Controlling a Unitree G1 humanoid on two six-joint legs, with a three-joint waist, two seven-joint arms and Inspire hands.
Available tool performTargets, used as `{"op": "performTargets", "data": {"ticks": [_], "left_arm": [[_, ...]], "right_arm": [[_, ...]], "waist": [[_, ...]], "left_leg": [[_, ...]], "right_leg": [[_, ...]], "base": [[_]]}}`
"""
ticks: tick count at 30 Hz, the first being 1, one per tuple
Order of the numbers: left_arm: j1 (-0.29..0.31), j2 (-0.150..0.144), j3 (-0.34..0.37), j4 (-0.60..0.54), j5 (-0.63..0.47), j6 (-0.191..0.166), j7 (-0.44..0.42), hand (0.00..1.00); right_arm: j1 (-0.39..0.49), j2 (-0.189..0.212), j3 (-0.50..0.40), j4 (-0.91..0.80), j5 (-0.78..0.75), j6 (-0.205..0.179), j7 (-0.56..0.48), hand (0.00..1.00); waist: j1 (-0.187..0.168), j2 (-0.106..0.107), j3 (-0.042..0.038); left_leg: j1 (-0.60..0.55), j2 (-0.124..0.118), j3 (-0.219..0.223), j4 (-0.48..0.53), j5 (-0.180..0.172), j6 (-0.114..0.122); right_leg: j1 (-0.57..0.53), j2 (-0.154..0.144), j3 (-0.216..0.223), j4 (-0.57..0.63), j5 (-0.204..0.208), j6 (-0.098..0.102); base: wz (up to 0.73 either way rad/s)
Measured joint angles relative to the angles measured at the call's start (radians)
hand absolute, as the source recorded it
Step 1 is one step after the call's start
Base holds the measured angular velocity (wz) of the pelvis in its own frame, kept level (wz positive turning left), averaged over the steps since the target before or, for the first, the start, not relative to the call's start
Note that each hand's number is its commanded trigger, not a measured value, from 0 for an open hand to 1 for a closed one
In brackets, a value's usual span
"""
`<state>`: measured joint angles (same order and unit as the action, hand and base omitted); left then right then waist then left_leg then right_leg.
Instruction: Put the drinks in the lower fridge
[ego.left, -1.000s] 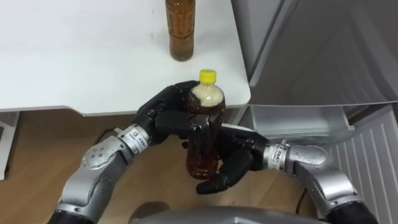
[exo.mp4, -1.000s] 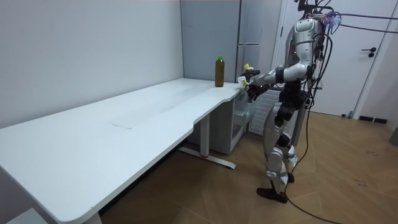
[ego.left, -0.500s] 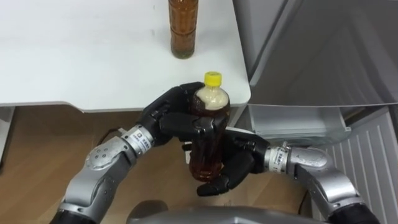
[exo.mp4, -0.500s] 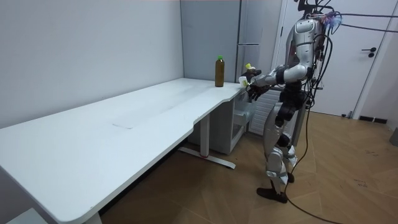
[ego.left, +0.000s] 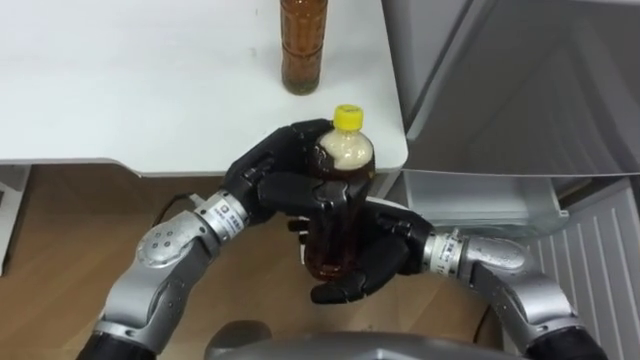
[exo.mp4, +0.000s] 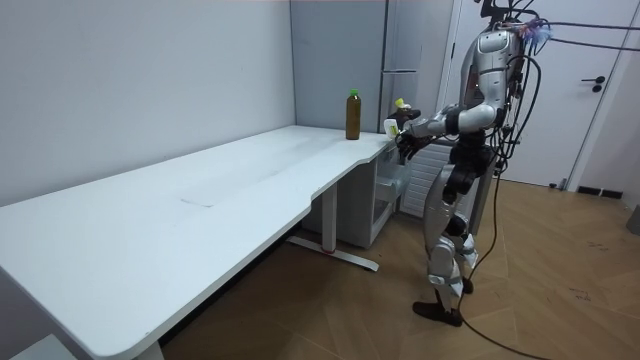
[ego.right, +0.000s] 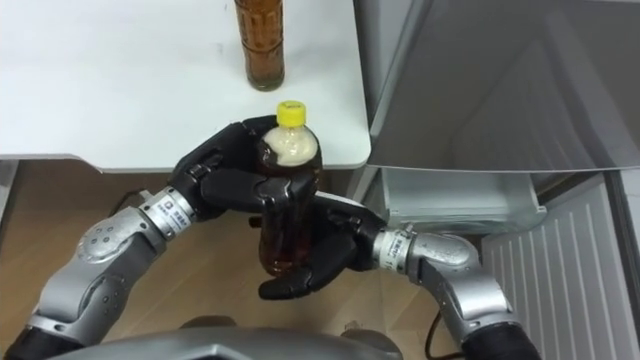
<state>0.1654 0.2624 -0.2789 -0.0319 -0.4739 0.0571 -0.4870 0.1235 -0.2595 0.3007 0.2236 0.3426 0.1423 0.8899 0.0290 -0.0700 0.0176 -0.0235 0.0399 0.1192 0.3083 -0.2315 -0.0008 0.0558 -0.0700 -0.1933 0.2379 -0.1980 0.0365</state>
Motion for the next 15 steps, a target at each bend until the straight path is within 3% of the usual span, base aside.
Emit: {"op": "performTargets", "data": {"ticks": [2, 4, 5, 7, 9, 15], "left_arm": [[0.000, 0.000, -0.012, 0.000, 0.017, -0.006, 0.001, 1.00], [0.000, 0.000, -0.023, 0.000, 0.031, -0.008, 0.001, 1.00], [0.000, 0.000, -0.030, 0.000, 0.034, -0.011, 0.003, 1.00], [0.000, 0.000, -0.038, 0.000, 0.034, -0.013, 0.003, 1.00], [0.000, 0.000, -0.051, 0.000, 0.035, -0.013, 0.003, 1.00], [0.000, -0.005, -0.082, 0.002, 0.049, -0.016, 0.003, 1.00]], "right_arm": [[0.004, 0.001, 0.002, 0.000, 0.012, -0.002, -0.009, 0.02], [0.006, 0.001, 0.005, 0.001, 0.016, -0.004, -0.016, 0.72], [0.012, 0.002, 0.009, 0.002, 0.026, -0.009, -0.022, 1.00], [0.022, -0.002, 0.012, 0.002, 0.049, -0.010, -0.029, 1.00], [0.027, -0.004, 0.012, 0.002, 0.055, -0.010, -0.029, 1.00], [0.061, 0.000, 0.030, 0.002, 0.094, -0.011, -0.090, 1.00]], "waist": [[0.000, 0.003, 0.0016], [0.000, 0.009, 0.0058], [-0.001, 0.015, 0.0095], [-0.001, 0.026, 0.0105], [-0.003, 0.037, 0.0036], [-0.001, 0.038, 0.0008]], "left_leg": [[0.003, 0.000, 0.000, 0.000, 0.000, 0.000], [0.007, 0.000, 0.000, -0.001, 0.000, 0.000], [0.010, 0.000, 0.000, -0.002, 0.000, 0.000], [0.008, 0.000, 0.001, -0.003, 0.000, 0.000], [0.000, 0.001, 0.002, -0.005, 0.000, 0.000], [0.009, 0.000, 0.011, -0.006, 0.001, -0.001]], "right_leg": [[0.004, 0.000, 0.000, -0.001, 0.000, 0.000], [0.008, 0.000, -0.001, -0.001, 0.000, 0.000], [0.010, 0.000, -0.001, -0.001, 0.000, 0.000], [0.008, 0.000, -0.001, -0.001, 0.000, 0.000], [-0.002, 0.001, 0.000, 0.000, 0.000, -0.001], [0.001, 0.001, 0.014, 0.001, 0.000, -0.001]], "base": [[0.00], [0.00], [0.00], [0.00], [0.00], [-0.04]]}}
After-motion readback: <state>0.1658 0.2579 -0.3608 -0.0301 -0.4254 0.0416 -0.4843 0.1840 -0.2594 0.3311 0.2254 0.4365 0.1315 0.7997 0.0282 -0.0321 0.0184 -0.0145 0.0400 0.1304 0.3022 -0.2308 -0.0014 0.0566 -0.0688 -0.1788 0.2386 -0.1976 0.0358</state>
